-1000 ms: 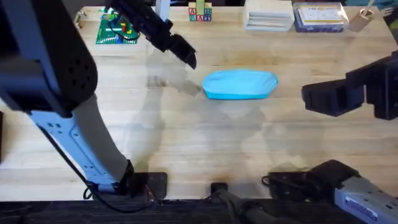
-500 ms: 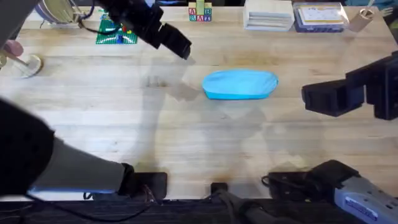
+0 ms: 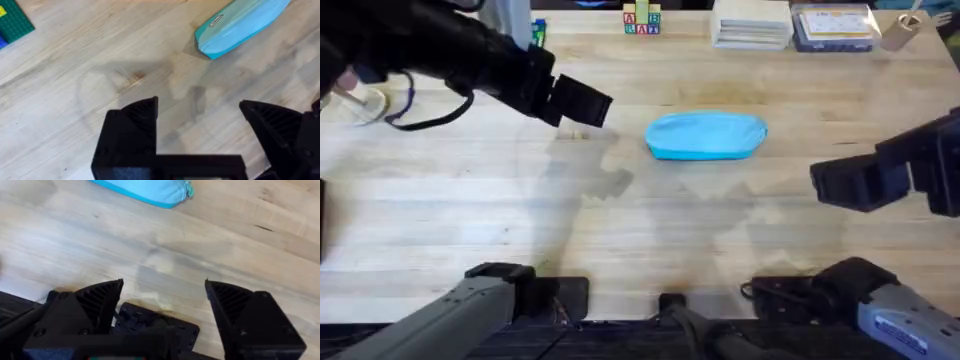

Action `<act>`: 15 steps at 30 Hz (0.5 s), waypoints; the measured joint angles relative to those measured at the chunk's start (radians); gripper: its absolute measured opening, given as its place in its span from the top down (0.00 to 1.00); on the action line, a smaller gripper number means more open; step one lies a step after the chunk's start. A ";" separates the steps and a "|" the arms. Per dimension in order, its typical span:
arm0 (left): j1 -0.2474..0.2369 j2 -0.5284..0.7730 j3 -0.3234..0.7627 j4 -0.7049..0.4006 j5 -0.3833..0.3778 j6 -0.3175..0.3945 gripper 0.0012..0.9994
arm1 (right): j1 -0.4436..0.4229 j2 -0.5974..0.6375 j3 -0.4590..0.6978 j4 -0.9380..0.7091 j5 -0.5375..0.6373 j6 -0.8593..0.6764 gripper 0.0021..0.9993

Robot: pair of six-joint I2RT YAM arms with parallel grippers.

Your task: Unzip the bag, pick up the pens from the table one at a time and place them inside, then zip the bag closed.

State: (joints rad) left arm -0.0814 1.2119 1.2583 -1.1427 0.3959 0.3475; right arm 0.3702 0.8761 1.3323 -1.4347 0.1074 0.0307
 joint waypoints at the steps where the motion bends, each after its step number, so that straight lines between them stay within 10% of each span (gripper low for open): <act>1: 0.000 -0.017 0.000 -0.001 -0.002 -0.010 0.00 | 0.000 0.000 0.000 -0.009 0.000 0.002 0.00; 15: 0.000 -0.080 -0.001 -0.057 -0.017 -0.049 0.00 | 0.000 0.000 0.000 -0.029 0.000 0.041 0.00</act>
State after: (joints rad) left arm -0.0814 1.1324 1.2572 -1.2001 0.3793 0.2985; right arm 0.3702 0.8761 1.3323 -1.4635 0.1074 0.0715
